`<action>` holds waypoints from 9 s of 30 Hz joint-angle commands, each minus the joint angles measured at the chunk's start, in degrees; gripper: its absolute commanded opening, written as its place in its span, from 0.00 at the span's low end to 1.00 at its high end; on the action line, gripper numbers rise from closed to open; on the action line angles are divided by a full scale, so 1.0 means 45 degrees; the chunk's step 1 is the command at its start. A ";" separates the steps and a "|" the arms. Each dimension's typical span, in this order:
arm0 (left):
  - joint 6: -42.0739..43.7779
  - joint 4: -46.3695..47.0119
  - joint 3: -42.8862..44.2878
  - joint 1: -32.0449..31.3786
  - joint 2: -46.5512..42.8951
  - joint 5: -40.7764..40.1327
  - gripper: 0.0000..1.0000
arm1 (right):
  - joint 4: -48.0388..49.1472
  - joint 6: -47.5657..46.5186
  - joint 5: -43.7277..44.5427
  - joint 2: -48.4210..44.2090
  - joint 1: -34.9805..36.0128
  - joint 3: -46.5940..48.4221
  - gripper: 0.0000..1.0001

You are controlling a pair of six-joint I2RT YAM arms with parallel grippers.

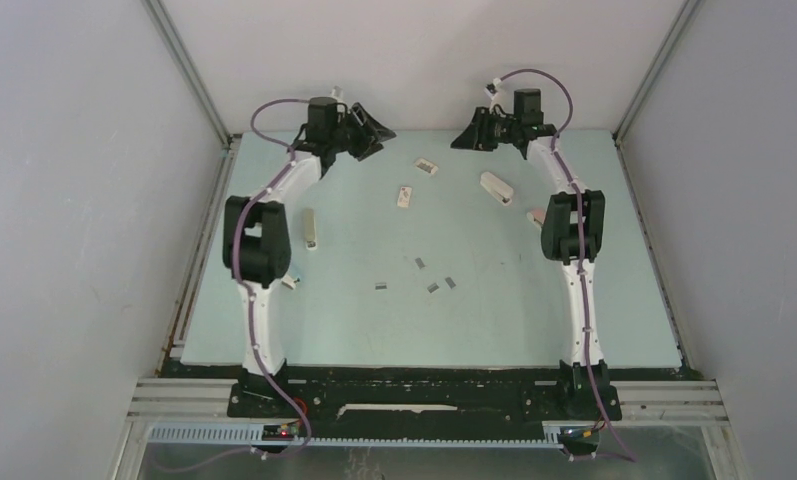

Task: Unload the staples from the stapler
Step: Move the staple box to the center of the board.

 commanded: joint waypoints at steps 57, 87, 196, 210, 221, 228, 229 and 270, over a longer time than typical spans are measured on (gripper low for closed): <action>-0.9384 -0.3239 0.8696 -0.0626 0.6879 -0.1126 0.09 | -0.1129 -0.0402 0.4983 0.1447 0.1138 0.2129 0.16; -0.1308 -0.1810 0.0011 0.0690 -0.0429 0.0363 0.28 | -0.0461 -1.2044 0.9542 0.2187 0.3185 0.1900 0.01; 0.0473 -0.5551 0.4140 0.0927 0.2009 -0.0479 0.44 | 0.0792 -1.3827 0.3269 -0.1101 0.3429 0.0002 0.07; -0.2612 -0.4615 0.7375 0.0603 0.4640 0.0326 0.43 | -0.0370 -0.3772 0.1154 -0.2112 0.1967 -0.0681 0.52; -0.2499 -0.6083 0.7780 0.0994 0.5376 -0.0227 0.38 | 0.2018 0.2375 0.0028 -0.0127 0.1807 0.0443 0.52; -0.3223 -0.6319 0.8627 0.1023 0.6431 0.0019 0.26 | 0.2423 0.3099 0.0021 -0.0251 0.1410 -0.0264 0.52; -0.3253 -0.6320 0.8681 0.1038 0.6497 0.0124 0.25 | 0.2432 0.3153 0.0090 -0.0225 0.1402 -0.0321 0.52; 0.4022 -0.7761 0.7843 0.2100 0.4476 -0.0305 0.40 | -0.2591 -0.4203 0.1416 -0.2352 0.1820 -0.1256 0.29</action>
